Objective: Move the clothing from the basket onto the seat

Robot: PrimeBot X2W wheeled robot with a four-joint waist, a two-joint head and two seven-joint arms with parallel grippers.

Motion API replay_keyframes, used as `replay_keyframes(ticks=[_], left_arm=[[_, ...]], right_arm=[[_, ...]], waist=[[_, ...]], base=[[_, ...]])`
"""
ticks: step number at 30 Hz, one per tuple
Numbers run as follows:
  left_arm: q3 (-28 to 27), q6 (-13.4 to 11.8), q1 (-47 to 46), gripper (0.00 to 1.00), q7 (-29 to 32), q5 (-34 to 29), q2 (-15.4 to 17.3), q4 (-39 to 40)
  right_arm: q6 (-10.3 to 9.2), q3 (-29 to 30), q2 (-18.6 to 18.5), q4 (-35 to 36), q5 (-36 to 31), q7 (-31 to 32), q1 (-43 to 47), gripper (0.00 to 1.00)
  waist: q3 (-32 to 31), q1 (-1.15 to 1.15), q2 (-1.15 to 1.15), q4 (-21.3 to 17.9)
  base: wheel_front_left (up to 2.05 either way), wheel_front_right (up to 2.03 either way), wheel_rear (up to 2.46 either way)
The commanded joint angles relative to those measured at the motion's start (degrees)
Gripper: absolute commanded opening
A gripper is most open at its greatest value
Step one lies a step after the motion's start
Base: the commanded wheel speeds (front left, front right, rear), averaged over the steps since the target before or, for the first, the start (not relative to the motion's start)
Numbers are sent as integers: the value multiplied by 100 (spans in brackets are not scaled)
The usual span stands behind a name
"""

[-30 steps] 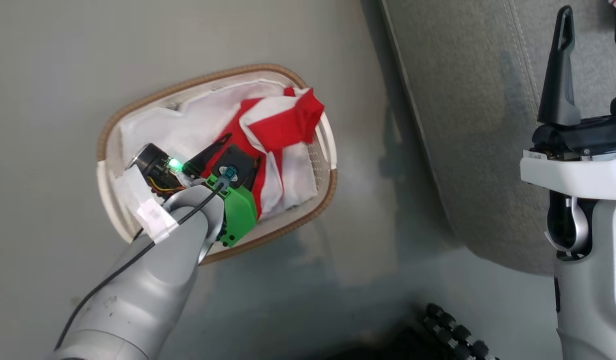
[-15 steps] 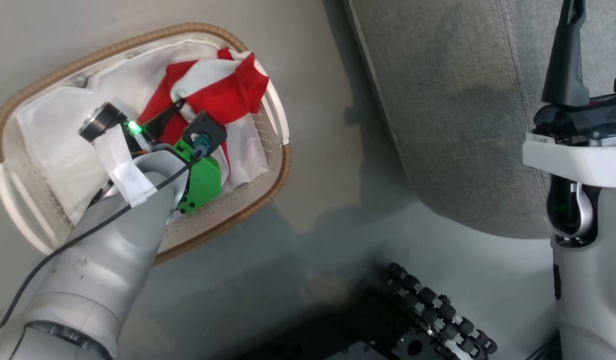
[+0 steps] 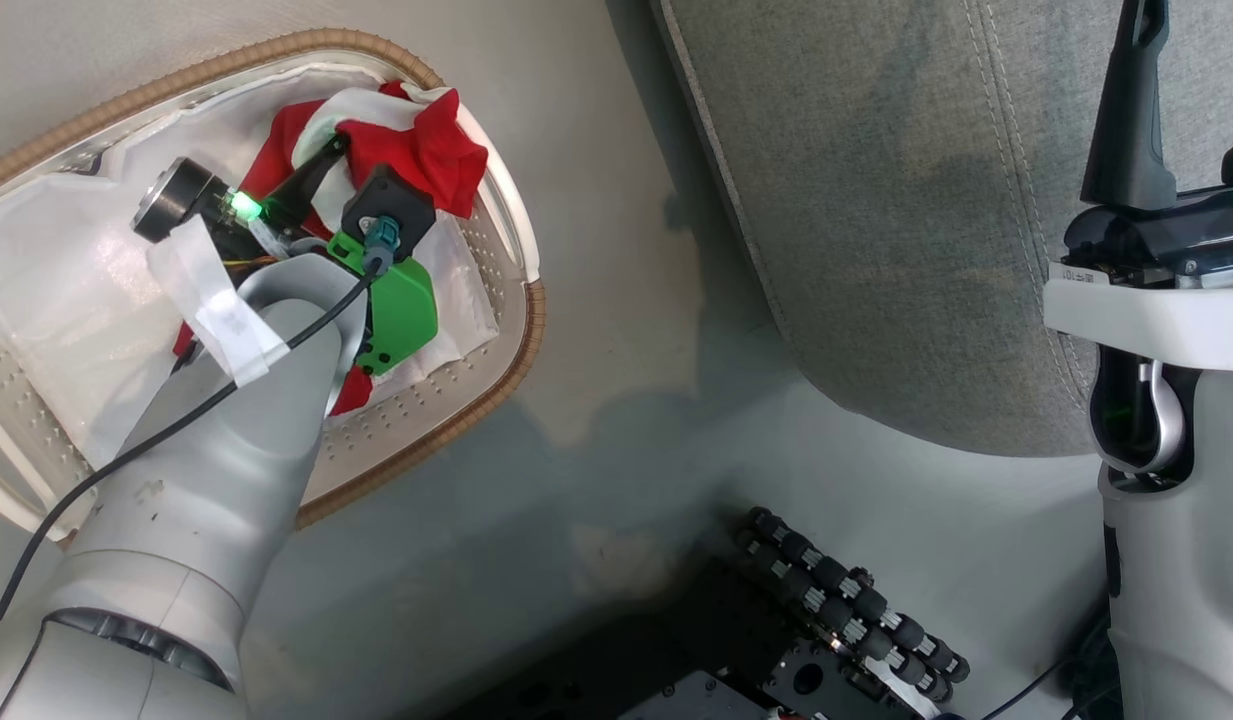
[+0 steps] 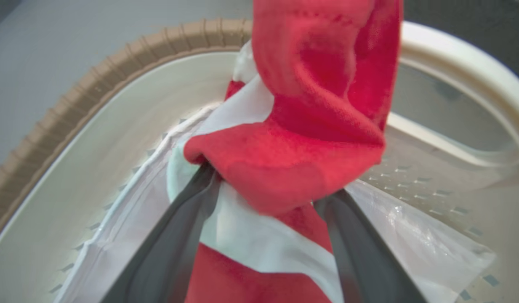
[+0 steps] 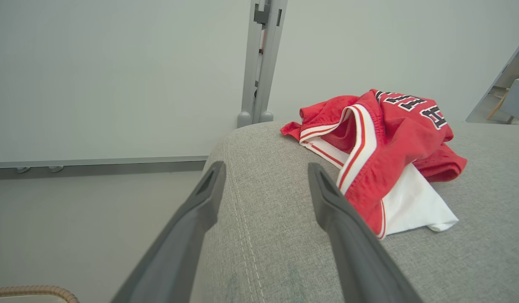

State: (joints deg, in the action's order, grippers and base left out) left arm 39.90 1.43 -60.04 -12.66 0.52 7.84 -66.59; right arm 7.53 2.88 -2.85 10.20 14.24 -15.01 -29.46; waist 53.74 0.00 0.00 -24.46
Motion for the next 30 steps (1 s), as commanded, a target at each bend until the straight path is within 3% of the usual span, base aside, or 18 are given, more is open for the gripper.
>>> replay_keyframes(ticks=[1,3,17,30], left_arm=[[-13,-37,-104,48,-58,71,-20,-3],[-13,-40,-89,0,-102,109,-38,-17],[-219,36,298,0,-256,557,-222,473],[-363,112,1298,0,-257,854,-247,1862]], right_arm=[[-8,9,-8,-34,22,-27,-64,100],[-8,23,-8,-52,-5,-26,-52,100],[-8,105,-11,-233,-419,-26,33,100],[-8,100,-15,-814,-1071,-26,675,100]], waist=[[-18,0,0,12],[-54,0,0,42],[-713,0,0,546],[-2288,0,0,1478]], base=[[0,0,0],[0,0,0],[0,0,0],[0,0,0]])
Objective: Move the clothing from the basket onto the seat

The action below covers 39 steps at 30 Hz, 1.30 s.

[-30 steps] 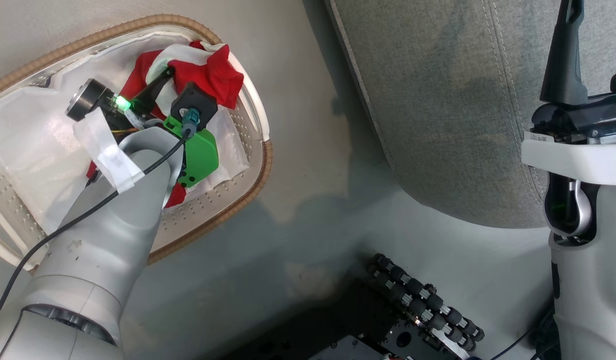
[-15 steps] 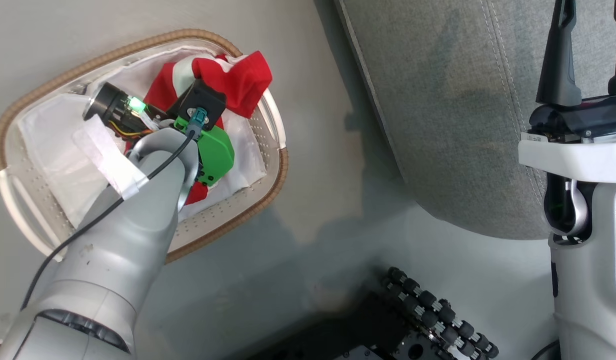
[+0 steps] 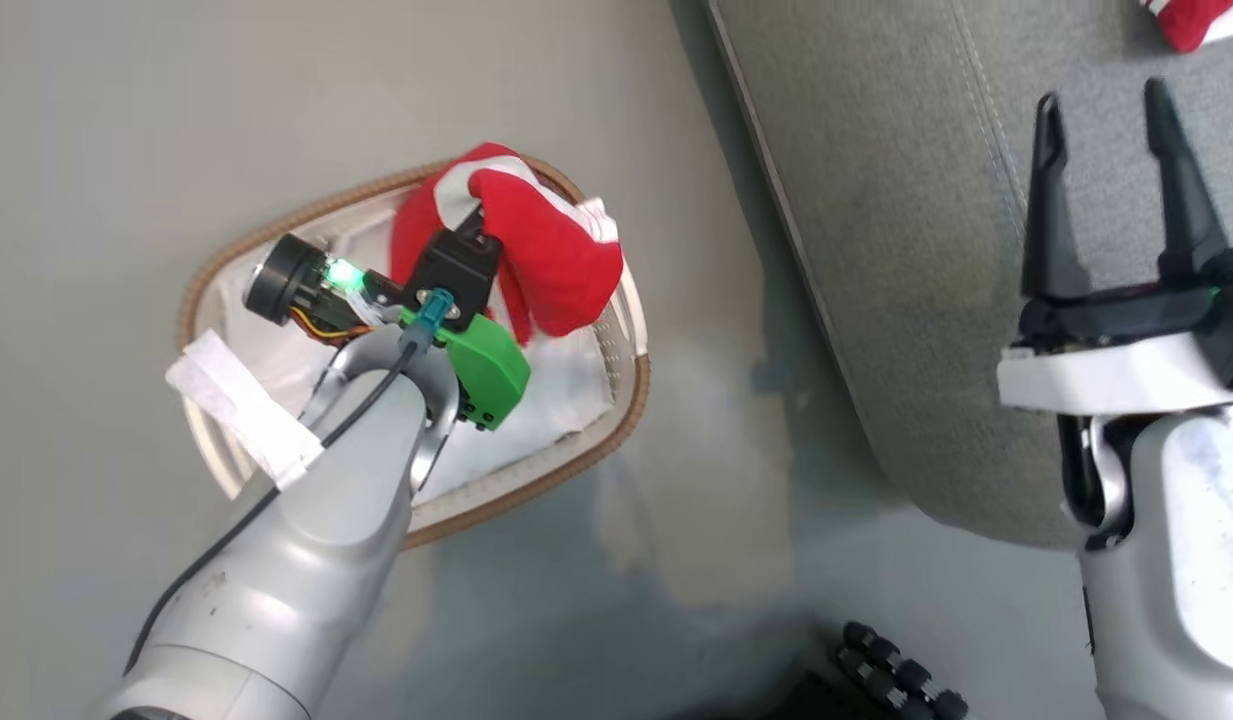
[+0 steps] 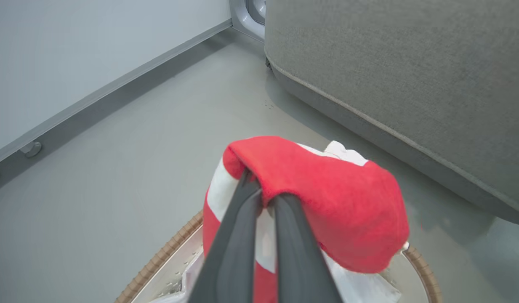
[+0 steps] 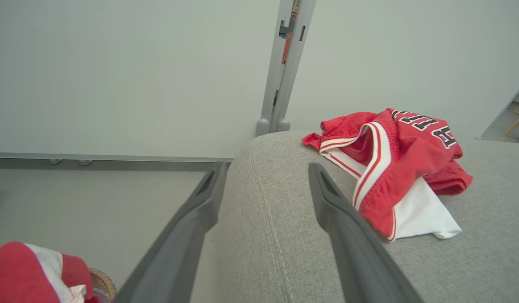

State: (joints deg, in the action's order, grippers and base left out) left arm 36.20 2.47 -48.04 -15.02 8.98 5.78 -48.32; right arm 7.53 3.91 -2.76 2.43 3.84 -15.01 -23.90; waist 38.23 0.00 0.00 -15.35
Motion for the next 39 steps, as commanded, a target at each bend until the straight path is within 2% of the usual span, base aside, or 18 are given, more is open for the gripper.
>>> replay_keyframes(ticks=[1,9,13,20,30,39], left_arm=[[9,34,129,0,-21,18,-51,110],[-50,218,212,0,-22,138,23,665],[105,316,70,0,-14,34,137,775],[251,445,-326,0,305,171,271,1037],[337,492,-756,0,803,495,381,1543],[447,496,-521,0,1175,942,242,1875]], right_arm=[[-8,-26,-25,-88,-55,-26,181,100],[-8,-237,-24,-532,-178,-26,581,100],[-8,-404,-25,-732,-135,-26,738,100],[-8,-982,-24,-1047,-89,-27,893,100],[-8,-1905,-23,-1391,67,-26,729,100],[-8,-2576,-24,-1632,286,-27,324,100]], waist=[[-849,0,0,624],[-1870,0,0,995],[-2315,0,0,1087],[-2977,0,0,1177],[-3525,0,0,1219],[-3677,0,0,1273]], base=[[0,0,0],[0,0,0],[0,0,0],[0,0,0],[0,0,0],[0,0,0]])
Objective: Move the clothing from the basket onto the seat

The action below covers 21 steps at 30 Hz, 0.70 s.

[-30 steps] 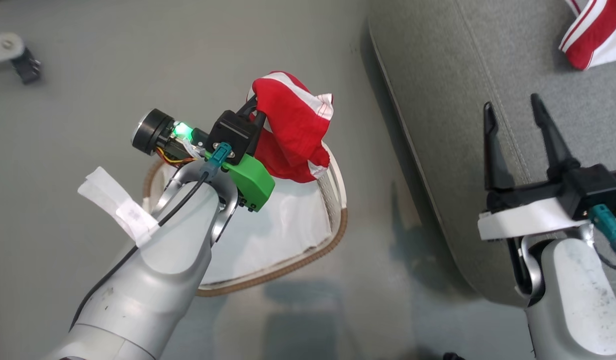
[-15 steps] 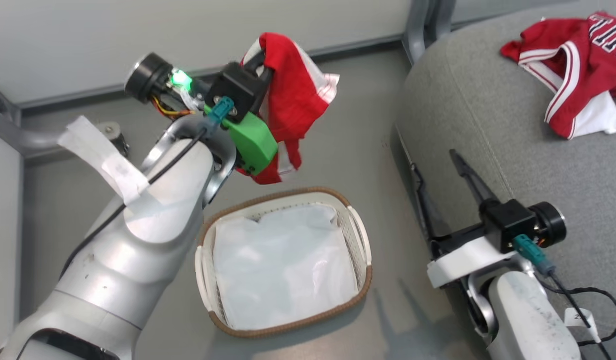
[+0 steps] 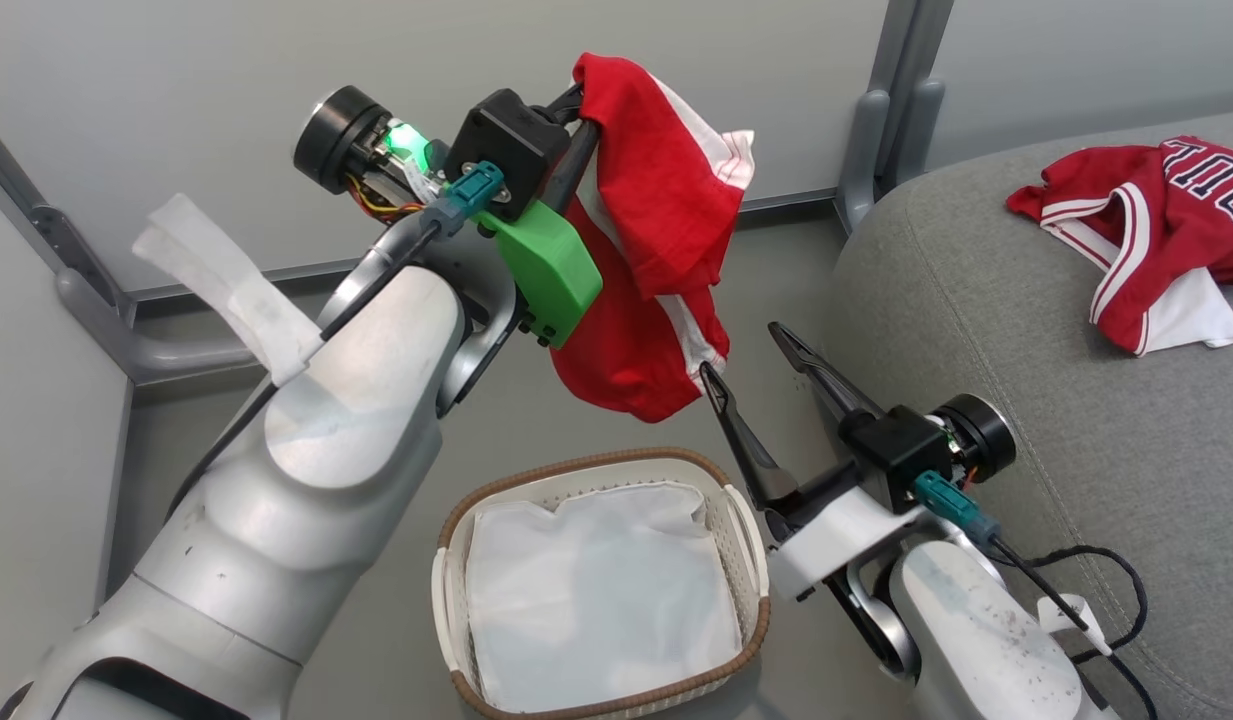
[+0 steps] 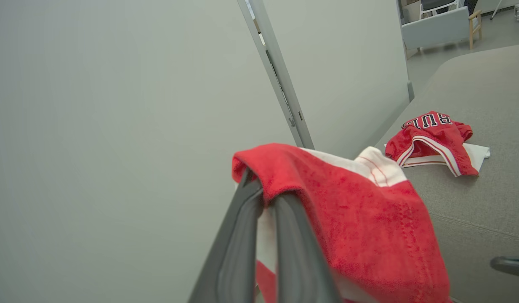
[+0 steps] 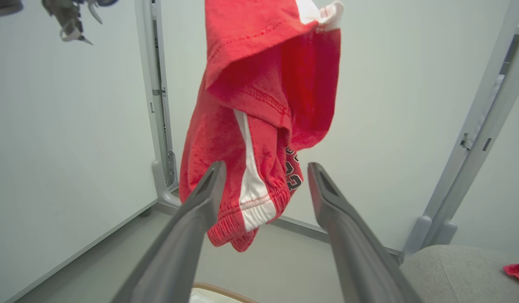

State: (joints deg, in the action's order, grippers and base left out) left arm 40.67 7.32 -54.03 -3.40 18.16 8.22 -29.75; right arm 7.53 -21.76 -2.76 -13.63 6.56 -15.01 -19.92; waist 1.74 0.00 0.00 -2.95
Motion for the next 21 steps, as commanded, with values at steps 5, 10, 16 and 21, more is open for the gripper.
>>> replay_keyframes(ticks=[5,10,16,21], left_arm=[[97,9,112,0,159,132,-18,185],[136,-12,152,0,234,196,-38,288],[202,-15,220,0,252,284,-116,511],[195,-40,329,0,304,471,-176,670]], right_arm=[[-8,-265,-23,-468,-25,-26,-426,100],[-8,-515,-23,-1005,131,-27,-759,100],[-8,-501,-22,-1499,330,-26,-1089,100],[-8,-505,-22,-1754,426,-26,-1292,25]], waist=[[-74,0,0,108],[-125,0,0,205],[-132,0,0,309],[-115,0,0,361]], base=[[0,0,0],[0,0,0],[0,0,0],[0,0,0]])
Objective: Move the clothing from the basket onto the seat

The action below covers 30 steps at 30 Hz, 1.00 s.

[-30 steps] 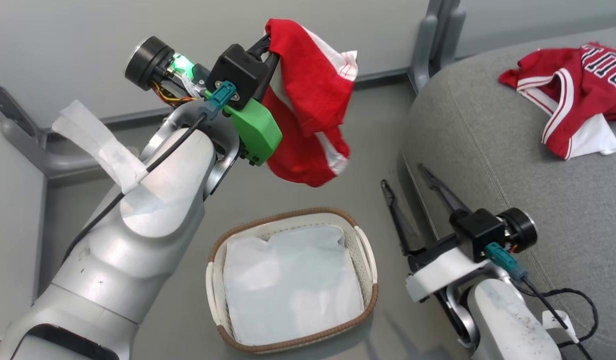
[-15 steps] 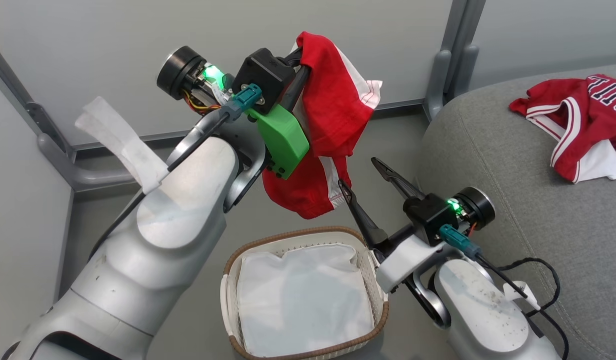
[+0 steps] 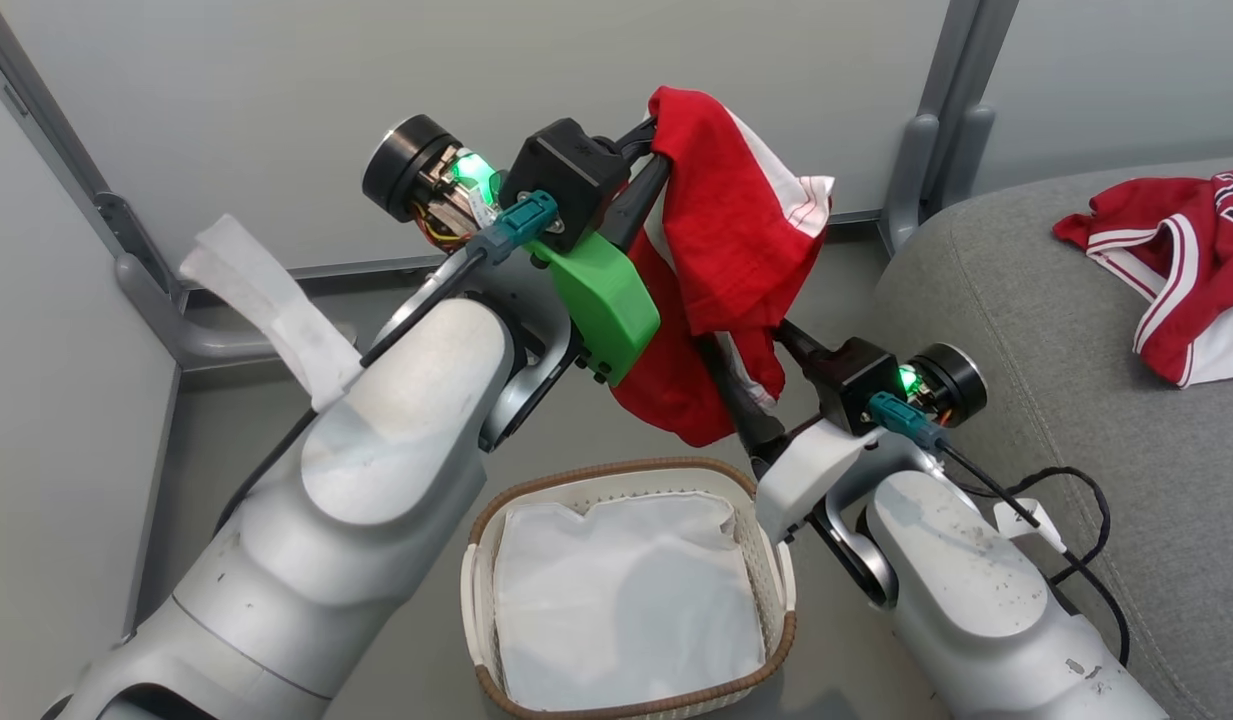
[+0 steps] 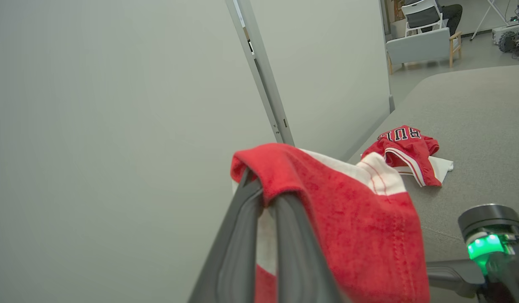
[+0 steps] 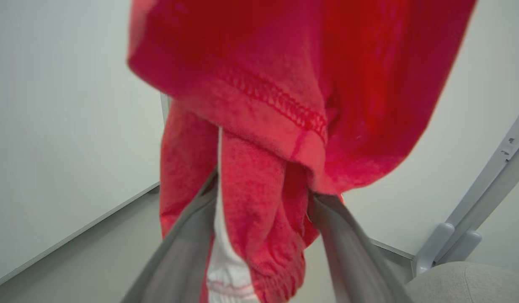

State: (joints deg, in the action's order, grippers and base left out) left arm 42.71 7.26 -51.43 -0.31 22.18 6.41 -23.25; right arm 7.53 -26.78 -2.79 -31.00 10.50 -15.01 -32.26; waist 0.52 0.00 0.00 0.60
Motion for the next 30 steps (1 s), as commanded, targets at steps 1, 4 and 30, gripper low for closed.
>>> replay_keyframes(ticks=[1,4,30], left_arm=[[-31,-65,105,0,-21,84,22,30],[-116,-168,250,0,-60,139,108,3],[-416,-508,2496,100,-1257,877,207,-313]], right_arm=[[-8,-32,-18,-13,62,-26,-81,0],[-8,-50,-20,100,129,-27,-86,0],[-8,950,-20,1100,-264,-27,414,0]], waist=[[16,0,0,7],[47,0,0,-20],[374,0,0,-294]], base=[[0,0,0],[0,0,0],[0,0,0]])
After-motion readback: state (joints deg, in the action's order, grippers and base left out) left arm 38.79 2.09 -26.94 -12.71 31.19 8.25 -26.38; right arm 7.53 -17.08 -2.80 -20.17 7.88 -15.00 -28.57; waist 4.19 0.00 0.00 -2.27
